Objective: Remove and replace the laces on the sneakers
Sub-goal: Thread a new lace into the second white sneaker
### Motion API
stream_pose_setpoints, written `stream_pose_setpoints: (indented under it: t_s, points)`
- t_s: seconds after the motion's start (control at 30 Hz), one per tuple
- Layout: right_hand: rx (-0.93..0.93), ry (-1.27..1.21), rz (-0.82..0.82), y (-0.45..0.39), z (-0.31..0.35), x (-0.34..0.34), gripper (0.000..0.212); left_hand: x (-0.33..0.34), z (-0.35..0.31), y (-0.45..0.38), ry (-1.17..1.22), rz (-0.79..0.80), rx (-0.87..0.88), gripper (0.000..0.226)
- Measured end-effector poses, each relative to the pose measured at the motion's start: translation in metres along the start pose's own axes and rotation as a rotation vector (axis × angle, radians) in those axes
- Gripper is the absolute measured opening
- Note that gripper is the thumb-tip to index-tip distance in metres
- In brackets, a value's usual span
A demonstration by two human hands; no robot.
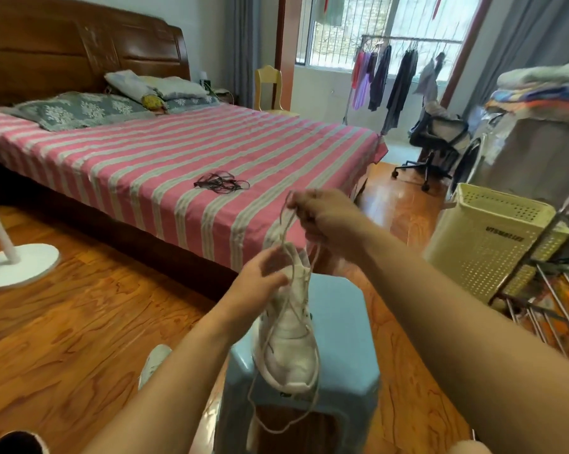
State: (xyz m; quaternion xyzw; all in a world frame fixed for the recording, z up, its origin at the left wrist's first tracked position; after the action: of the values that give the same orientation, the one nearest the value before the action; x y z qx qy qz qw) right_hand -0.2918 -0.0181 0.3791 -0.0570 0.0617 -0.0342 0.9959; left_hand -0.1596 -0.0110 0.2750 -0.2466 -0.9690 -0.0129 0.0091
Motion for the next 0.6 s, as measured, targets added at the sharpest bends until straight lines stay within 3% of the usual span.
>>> stream_pose_setpoints:
  t_s: [0.07,0.13,0.23,0.33,0.43,0.53,0.6]
  points:
    - [-0.012,0.037,0.056,0.011,0.001,0.008,0.028,0.001,-0.035,-0.005,0.329,0.019,-0.064,0.038]
    - [-0.039,0.036,0.072,0.018,0.011,0.011,0.028,0.004,-0.074,-0.012,0.419,0.057,-0.117,0.045]
    - [-0.076,0.062,0.094,0.023,0.03,0.013,0.031,0.005,-0.126,-0.018,0.276,-0.027,-0.105,0.033]
    - [-0.068,0.057,0.11,0.025,0.042,0.016,0.036,0.007,-0.169,-0.019,0.097,-0.116,0.047,0.02]
    - [-0.036,0.003,-0.061,0.022,0.061,0.001,0.052,-0.004,-0.203,-0.009,0.006,-0.208,0.229,0.021]
    - [-0.111,0.166,-0.168,0.018,0.083,-0.021,0.053,-0.007,-0.205,-0.004,-0.05,-0.166,0.215,0.018]
    - [-0.139,0.197,-0.076,0.015,0.087,-0.02,0.054,-0.001,-0.191,-0.003,-0.149,-0.159,0.19,0.018]
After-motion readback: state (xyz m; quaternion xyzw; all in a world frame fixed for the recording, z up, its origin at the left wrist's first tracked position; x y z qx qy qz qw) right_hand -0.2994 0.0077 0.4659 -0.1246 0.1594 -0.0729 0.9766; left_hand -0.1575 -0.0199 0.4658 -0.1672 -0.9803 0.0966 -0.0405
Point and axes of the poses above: each hand's wrist, its own y-axis away from the middle knuckle, its own x-axis out of the palm, z = x × y, the point moved 7 cm from there along -y, towards the middle knuckle, and after that the axes turned 5 degrees about -x, right-handed, at the moved point
